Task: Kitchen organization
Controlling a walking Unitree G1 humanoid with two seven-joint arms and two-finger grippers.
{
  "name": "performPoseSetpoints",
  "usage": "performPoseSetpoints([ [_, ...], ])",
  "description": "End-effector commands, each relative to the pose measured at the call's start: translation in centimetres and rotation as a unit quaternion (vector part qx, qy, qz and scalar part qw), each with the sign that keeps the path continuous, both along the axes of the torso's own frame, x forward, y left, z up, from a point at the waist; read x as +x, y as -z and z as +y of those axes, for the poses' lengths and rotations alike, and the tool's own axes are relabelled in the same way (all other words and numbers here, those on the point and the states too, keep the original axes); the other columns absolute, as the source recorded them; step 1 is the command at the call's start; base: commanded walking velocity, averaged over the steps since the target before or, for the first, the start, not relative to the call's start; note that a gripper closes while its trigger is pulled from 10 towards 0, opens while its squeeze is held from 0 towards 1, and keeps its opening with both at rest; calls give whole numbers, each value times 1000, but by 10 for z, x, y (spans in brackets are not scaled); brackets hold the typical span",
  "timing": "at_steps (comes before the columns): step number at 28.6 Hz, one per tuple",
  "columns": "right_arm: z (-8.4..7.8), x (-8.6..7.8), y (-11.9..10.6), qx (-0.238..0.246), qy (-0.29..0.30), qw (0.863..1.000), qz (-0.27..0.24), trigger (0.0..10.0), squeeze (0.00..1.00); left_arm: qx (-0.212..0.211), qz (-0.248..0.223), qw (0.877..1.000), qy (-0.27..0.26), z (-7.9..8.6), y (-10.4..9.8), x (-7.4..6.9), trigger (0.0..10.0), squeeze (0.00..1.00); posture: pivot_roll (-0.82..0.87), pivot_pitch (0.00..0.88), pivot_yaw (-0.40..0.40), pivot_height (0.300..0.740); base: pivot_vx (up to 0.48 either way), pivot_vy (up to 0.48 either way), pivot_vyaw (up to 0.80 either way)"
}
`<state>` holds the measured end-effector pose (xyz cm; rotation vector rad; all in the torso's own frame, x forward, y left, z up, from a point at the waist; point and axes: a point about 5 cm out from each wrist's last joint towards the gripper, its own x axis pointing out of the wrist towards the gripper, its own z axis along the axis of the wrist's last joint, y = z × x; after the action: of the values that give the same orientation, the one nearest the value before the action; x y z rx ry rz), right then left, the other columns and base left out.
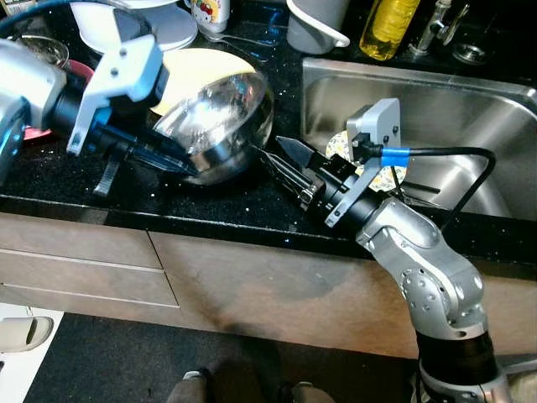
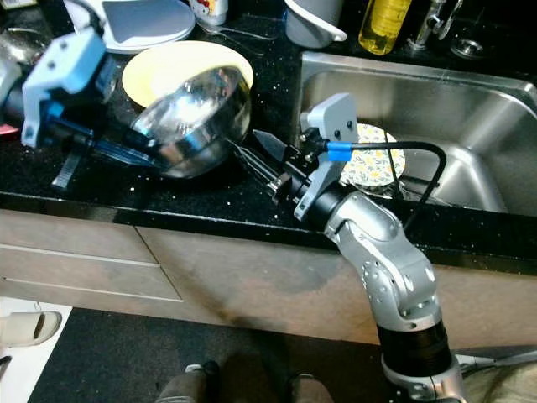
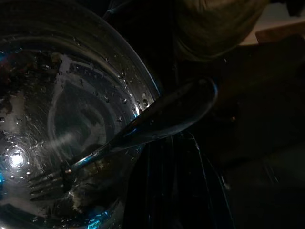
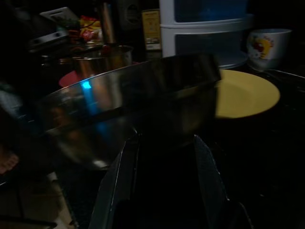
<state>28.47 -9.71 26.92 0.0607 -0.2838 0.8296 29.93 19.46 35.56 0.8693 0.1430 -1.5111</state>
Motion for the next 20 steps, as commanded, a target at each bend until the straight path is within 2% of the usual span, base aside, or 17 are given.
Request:
performPoseSetpoints([
  [1, -1, 1, 1, 0, 1, 1000, 2, 10000, 0, 17, 16, 999, 33, -7, 3, -6, 0, 0, 55, 158, -36, 740, 0, 0, 0],
  [11, -2, 3, 2, 1, 8, 1000, 2, 10000, 0, 53, 26, 998, 22, 0, 4, -9, 0, 0, 64, 152, -32, 740, 0, 0, 0],
  [20, -2, 5, 2, 4, 13, 1000, -1, 10000, 0, 87, 71, 993, 22, 9, 16, -19, 0, 0, 68, 132, -23, 740, 0, 0, 0],
])
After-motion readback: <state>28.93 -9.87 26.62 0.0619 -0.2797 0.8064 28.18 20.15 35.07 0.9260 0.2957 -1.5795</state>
